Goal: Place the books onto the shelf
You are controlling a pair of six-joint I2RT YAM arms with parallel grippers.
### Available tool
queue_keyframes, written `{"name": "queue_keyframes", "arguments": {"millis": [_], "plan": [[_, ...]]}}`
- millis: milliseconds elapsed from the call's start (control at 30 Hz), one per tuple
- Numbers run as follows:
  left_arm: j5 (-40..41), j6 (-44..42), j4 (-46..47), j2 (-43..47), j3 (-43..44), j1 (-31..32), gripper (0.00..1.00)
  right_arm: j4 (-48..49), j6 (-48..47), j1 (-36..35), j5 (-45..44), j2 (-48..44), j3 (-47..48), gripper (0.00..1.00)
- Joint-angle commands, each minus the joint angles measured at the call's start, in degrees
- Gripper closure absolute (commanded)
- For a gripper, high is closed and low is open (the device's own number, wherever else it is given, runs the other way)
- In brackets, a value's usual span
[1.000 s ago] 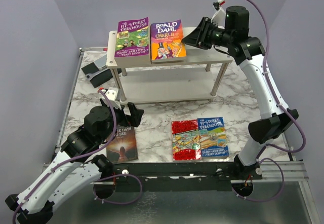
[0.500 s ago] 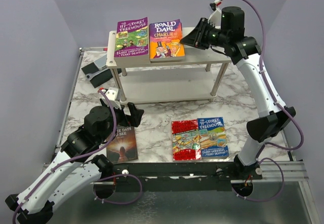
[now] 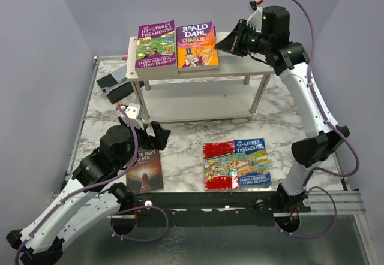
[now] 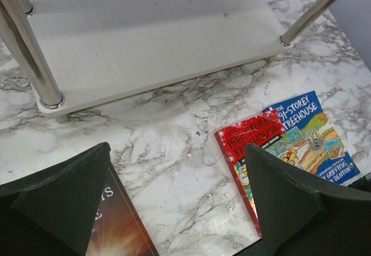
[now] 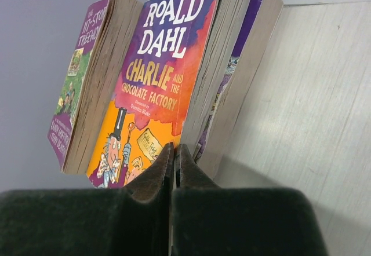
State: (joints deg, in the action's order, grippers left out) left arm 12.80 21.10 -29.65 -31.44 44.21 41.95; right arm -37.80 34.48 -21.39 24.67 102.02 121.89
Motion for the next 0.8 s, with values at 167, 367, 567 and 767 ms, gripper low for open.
{"name": "queue_keyframes", "arguments": {"millis": [167, 367, 567, 767], "plan": [[-0.76, -0.70, 1.00, 0.33, -0.61, -0.30, 0.01, -0.30, 0.59, -0.37, -2.26, 2.35, 1.69, 0.99], [-0.59, -0.57, 1.00, 0.44, -0.61, -0.32, 0.01, 0.45, 0.62, -0.41, -2.02, 1.70, 0.83, 0.99], [0.09, -0.51, 1.00, 0.58, -0.52, -0.36, 0.01, 0.62, -0.02, -0.41, -4.37, -1.52, -0.61, 0.71], [0.52, -0.27, 0.91, -0.32, -0.12, -0.36, 0.01, 0.74, -2.15, -0.35, -8.47, -7.90, -4.20, 0.52]]}}
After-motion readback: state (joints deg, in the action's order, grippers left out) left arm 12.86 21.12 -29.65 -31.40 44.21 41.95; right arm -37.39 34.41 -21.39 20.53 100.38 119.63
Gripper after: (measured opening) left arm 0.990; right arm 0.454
